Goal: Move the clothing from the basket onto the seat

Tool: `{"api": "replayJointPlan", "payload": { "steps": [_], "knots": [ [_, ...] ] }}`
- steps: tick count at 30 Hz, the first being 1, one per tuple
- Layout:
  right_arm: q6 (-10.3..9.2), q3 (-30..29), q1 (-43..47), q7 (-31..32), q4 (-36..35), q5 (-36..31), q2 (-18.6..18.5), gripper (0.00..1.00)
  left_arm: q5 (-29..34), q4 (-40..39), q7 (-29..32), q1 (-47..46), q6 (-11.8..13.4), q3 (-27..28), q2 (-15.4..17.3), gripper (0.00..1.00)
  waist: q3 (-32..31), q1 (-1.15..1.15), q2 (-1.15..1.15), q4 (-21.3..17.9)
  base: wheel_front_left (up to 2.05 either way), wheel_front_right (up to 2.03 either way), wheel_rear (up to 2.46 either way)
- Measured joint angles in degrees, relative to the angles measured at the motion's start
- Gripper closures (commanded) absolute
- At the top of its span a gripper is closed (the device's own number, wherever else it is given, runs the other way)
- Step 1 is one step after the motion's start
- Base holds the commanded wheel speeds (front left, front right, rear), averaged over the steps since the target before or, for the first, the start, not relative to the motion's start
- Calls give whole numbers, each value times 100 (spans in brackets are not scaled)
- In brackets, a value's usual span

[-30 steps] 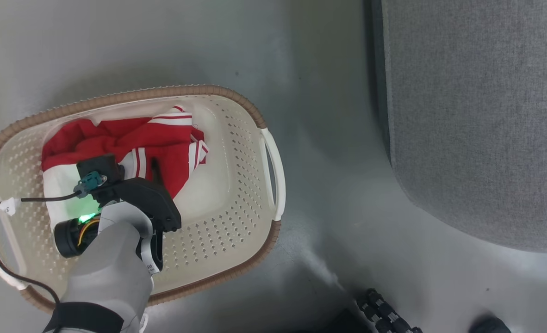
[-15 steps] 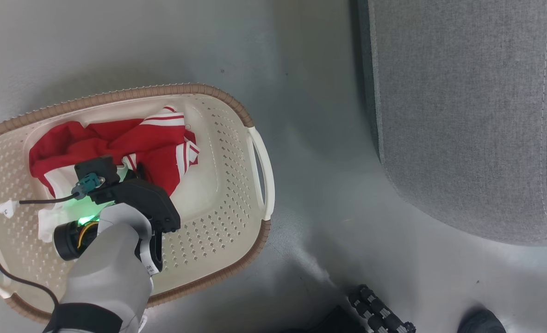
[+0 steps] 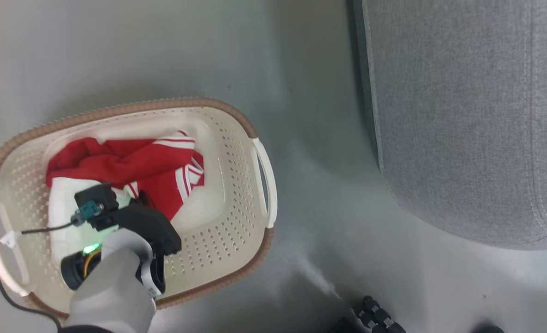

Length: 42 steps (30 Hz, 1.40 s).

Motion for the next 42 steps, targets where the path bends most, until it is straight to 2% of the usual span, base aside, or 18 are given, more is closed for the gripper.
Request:
{"api": "replayJointPlan", "payload": {
  "steps": [18,26,32,42],
  "knots": [
    [0,-110,248,0,47,-121,-121,0,-566,-1247,1,1048,0,-334,-3,100,-972,0,0,525,0,0,0],
    [0,-135,433,0,14,-177,-96,0,-557,-1630,1,1329,0,-338,-10,100,-1498,-1,-1,846,0,0,0],
    [0,-118,544,0,223,-224,-41,0,-416,-1781,1,1544,0,-133,-14,100,-1920,-1,-1,1075,0,0,0],
    [0,210,712,0,702,-512,288,0,410,-2156,2,1924,0,602,-35,100,-2706,-1,-1,1387,0,0,0]
  ]
}}
